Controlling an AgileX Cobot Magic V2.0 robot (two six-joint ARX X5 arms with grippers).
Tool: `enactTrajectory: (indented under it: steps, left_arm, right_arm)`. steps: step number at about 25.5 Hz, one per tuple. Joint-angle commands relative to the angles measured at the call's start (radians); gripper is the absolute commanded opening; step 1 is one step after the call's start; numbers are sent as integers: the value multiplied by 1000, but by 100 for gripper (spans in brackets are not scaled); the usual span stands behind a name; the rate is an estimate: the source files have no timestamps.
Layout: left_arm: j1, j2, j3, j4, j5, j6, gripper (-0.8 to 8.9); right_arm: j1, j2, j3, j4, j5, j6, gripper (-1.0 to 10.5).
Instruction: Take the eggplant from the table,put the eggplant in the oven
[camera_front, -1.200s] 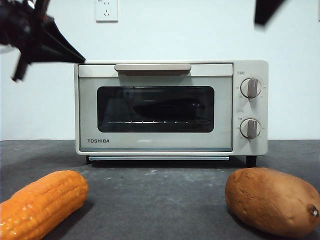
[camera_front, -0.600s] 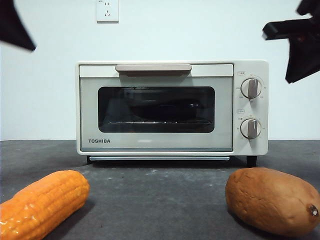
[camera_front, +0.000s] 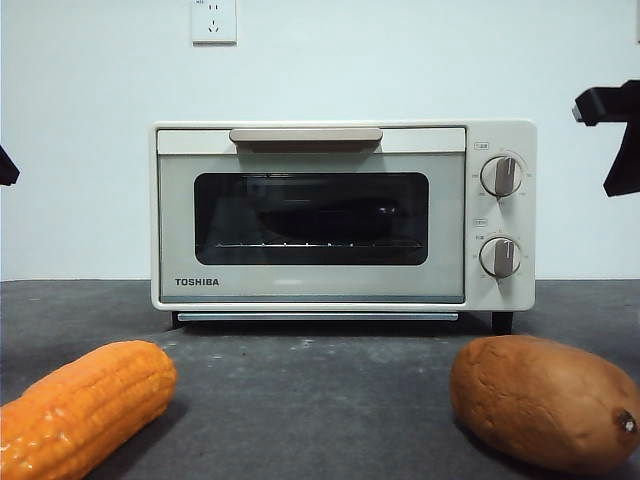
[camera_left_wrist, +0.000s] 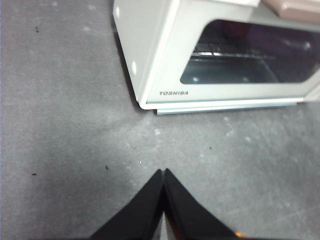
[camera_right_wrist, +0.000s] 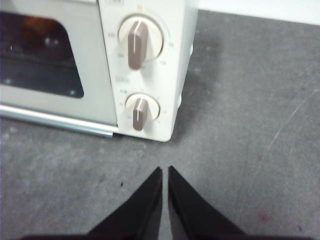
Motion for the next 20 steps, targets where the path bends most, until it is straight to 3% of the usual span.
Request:
enactTrajectory:
  steps: [1,9,13,16,20]
  left_arm:
    - [-3,3,11,15,5,-21,6]
    - [-4,2,11,19,5,-21,6]
    - [-2,-85,11,10,-2,-20,6]
    - [6,-198,11,8,-5,89,6]
    - [47,-348,-13,24,-32,162,6]
  right_arm:
    - [5,3,7,23,4,2,5]
    - [5,3,7,29,4,2,5]
    - [5,3,7,29,4,2,5]
    - [5,3,7,29,4,2,5]
    - [5,3,7,29,4,2,5]
